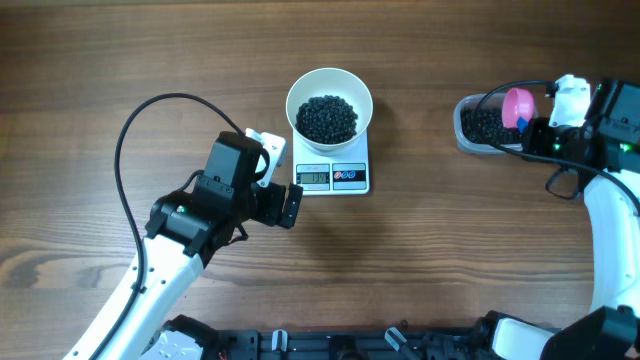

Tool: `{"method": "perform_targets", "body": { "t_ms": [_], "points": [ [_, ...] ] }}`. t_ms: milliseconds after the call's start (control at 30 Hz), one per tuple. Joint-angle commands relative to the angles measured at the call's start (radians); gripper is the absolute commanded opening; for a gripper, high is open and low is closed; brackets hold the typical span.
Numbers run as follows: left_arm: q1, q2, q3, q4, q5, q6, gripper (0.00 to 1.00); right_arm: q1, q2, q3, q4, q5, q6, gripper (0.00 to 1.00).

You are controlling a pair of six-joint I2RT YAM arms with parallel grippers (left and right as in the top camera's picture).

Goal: Scoop item into bowl and weigh 150g on scale
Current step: 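Dip the pink scoop into the black beans with the right gripper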

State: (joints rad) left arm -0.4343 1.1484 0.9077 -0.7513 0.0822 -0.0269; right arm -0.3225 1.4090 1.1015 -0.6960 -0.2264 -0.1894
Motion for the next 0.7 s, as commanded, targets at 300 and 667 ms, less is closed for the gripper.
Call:
{"method": "perform_targets", "body": {
  "t_ms": [300,667],
  "points": [
    [0.005,0.004,-0.005,0.003,-0.005,0.013,1.0,0.002,0.12,0.003,0.001,0.053,-0.124,0.04],
    [0.005,0.004,-0.005,0.003,-0.005,0.013,1.0,0.002,0.174,0.003,-0.002,-0.152,-0.124,0.04]
  ]
}}
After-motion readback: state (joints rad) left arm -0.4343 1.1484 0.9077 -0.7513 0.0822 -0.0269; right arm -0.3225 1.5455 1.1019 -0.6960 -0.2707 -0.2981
